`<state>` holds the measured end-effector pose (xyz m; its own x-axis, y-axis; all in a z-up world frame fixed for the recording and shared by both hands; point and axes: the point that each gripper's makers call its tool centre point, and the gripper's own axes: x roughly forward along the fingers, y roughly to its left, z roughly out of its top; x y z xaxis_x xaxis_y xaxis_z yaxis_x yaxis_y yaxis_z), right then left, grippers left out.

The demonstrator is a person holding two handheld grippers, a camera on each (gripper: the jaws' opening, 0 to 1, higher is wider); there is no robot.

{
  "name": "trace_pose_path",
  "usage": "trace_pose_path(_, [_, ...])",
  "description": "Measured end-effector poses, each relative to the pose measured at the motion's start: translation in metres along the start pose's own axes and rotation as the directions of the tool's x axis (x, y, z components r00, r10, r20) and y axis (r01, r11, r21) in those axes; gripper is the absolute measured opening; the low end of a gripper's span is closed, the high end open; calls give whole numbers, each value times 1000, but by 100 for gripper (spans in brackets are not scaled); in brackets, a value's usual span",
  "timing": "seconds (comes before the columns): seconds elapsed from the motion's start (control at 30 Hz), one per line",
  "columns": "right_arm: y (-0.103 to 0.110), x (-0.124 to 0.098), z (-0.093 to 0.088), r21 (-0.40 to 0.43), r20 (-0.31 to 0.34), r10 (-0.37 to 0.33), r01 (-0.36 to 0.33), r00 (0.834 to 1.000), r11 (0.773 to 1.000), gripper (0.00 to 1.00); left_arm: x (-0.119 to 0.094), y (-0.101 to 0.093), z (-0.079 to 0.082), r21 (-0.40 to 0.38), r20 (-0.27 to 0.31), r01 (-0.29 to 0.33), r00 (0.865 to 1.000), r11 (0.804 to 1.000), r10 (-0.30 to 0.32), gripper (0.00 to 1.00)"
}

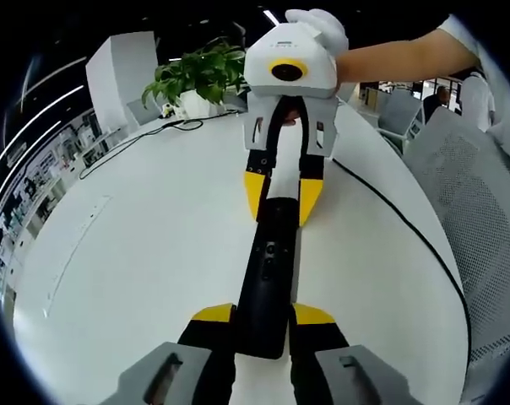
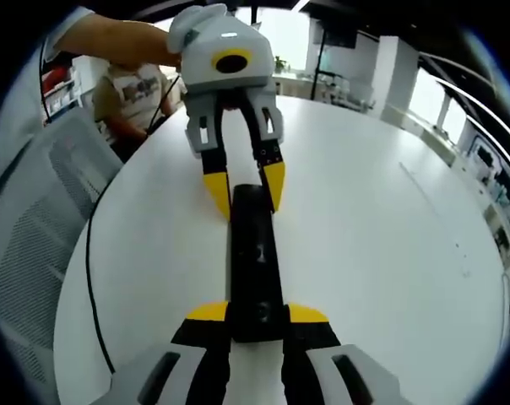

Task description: Press the specified remote control buttons in sequence, fully releasing each button before pressing the next.

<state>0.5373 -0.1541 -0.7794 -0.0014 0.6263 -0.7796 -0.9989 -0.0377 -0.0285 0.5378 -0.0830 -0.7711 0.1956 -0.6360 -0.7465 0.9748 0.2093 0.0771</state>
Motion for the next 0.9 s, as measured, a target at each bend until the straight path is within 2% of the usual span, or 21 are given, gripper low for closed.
trace_pose_path(0.3, [-1,0,0,-4,-5,13,-13,1000,1000,19,2,0,-1,-5,-19,11,1000,1000,-11,22])
trace_pose_path(0.5, [0,0,0,-2,6,13,-13,1000,1000,19,2,0,-2,-4,3,8,1000,1000,-8,22])
trace_pose_path(0.9, [0,2,-2,-14,1,16,-16,1000,1000,21,5,0,-1,-5,5,9,1000,1000,-9,22])
